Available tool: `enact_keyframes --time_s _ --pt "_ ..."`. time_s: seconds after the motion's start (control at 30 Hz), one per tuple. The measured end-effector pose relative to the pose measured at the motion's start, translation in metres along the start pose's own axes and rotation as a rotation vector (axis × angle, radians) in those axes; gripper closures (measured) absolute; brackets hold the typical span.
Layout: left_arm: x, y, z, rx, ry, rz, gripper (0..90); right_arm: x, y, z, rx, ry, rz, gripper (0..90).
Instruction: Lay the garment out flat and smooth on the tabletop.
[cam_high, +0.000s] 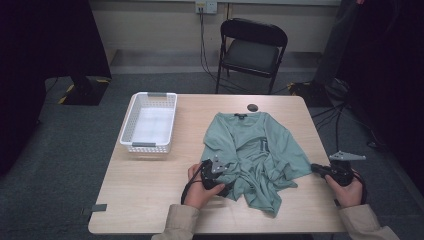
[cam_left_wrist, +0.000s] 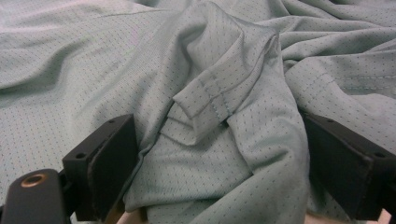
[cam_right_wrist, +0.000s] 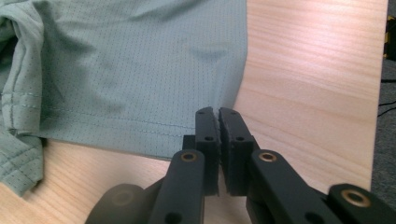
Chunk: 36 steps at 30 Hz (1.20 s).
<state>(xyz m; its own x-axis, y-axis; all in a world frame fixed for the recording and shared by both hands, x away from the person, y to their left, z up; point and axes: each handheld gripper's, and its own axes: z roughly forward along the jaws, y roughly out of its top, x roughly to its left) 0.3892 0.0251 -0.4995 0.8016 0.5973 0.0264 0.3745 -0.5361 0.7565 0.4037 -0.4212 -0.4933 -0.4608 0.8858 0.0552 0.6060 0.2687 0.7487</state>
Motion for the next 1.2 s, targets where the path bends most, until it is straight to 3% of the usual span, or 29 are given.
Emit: enact_keyframes --time_s 0.2,0.47,0.53,0.57,0.6,0.67,0.73,0.83,0.9,0.97,1.1,1.2 --pt "0.0 0.0 0.0 0.0 0.0 0.0 11.8 -0.013 0.008 -0.005 0.002 -0.034 -0.017 87.0" --pt "0.0 0.0 0.0 0.0 -0.003 0.001 11.8 -0.069 0.028 -0.013 0.026 -0.171 0.024 86.7" --pt "0.0 0.0 0.0 0.0 -0.003 0.002 11.8 -0.079 0.031 -0.017 0.019 -0.224 0.048 80.8" --pt "0.0 0.0 0.0 0.0 -0.003 0.001 11.8 -0.08 0.033 -0.018 0.007 -0.218 0.07 74.1" --pt "0.0 0.0 0.0 0.0 -0.003 0.001 11.8 -0.078 0.034 -0.02 -0.003 -0.21 0.071 68.1" --pt "0.0 0.0 0.0 0.0 -0.004 0.001 11.7 -0.062 0.036 -0.021 -0.015 -0.19 0.016 64.2" --pt "0.0 0.0 0.0 0.0 -0.004 0.001 11.7 -0.041 0.034 -0.019 -0.032 -0.128 -0.013 57.2" --pt "0.0 0.0 0.0 0.0 -0.004 0.001 11.7 -0.009 0.028 -0.007 -0.012 -0.014 -0.048 58.1" --pt "0.0 0.0 0.0 0.0 -0.003 0.001 11.7 0.005 0.023 0.0 0.007 0.009 -0.074 62.8" --pt "0.0 0.0 0.0 0.0 -0.003 0.001 11.7 0.01 0.019 0.006 0.024 0.014 -0.075 67.8" --pt "0.001 0.0 0.0 0.001 -0.005 0.002 11.6 0.002 0.01 0.008 0.029 0.024 -0.063 82.1" --pt "0.001 0.0 0.0 0.001 -0.005 0.002 11.6 -0.005 0.007 0.004 0.033 0.003 -0.063 83.9"
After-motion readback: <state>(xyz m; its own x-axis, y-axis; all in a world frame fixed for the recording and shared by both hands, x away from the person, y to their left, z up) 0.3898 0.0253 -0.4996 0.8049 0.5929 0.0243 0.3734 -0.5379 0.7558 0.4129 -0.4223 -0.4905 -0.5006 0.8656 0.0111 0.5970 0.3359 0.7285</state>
